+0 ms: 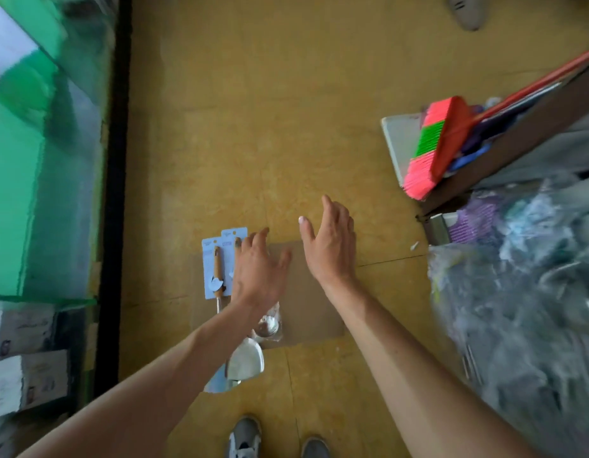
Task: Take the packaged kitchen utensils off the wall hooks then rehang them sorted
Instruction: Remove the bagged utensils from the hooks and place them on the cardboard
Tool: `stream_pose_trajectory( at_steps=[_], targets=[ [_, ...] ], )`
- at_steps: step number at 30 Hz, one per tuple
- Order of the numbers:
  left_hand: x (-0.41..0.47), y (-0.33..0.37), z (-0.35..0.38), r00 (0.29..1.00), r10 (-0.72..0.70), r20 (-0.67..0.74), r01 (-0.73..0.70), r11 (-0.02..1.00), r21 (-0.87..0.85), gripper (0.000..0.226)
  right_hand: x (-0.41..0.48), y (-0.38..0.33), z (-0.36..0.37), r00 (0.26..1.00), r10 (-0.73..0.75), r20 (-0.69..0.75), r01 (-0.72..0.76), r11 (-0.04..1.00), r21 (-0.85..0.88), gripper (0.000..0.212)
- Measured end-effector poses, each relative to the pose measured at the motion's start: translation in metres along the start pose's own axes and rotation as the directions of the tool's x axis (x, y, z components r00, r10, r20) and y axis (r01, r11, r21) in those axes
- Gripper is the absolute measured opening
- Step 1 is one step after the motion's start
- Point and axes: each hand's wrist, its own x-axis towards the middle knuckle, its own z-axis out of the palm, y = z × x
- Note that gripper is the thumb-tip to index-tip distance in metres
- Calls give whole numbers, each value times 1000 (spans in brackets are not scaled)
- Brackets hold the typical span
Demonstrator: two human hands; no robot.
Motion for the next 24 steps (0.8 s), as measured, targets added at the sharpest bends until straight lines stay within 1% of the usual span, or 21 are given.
stream_pose_trajectory(
  at_steps=[3, 5, 9, 11, 13, 17, 21, 24],
  targets=[
    [-8, 56, -20, 991, 133, -6, -133, 991, 19, 65, 11, -10, -55, 994, -8, -107, 9, 1000, 16, 56],
    [-18, 88, -31, 972, 234, -17, -233, 971, 47, 65, 14, -13, -92, 988, 4, -153, -1, 1000, 17, 57],
    [-46, 147, -53, 913, 407, 8, -404, 904, 137, 76, 6, -12, -167, 959, 27, -283, -28, 1000, 1, 60],
    [-65, 173, -65, 866, 500, 23, -495, 849, 188, 78, -6, -10, -205, 946, 50, -319, -53, 999, -3, 64],
    [-84, 199, -79, 799, 601, 40, -590, 767, 252, 79, -24, -9, -244, 930, 71, -361, -80, 997, -10, 67],
    [-132, 256, -104, 636, 764, 107, -748, 576, 331, 79, -70, -11, -326, 872, 139, -470, -162, 987, -9, 68],
    [-191, 314, -114, 472, 861, 192, -861, 402, 312, 78, -115, -15, -406, 790, 219, -573, -261, 965, 10, 76],
    [-236, 348, -103, 358, 904, 233, -920, 300, 252, 77, -147, -13, -455, 708, 269, -653, -331, 943, 30, 71]
  ],
)
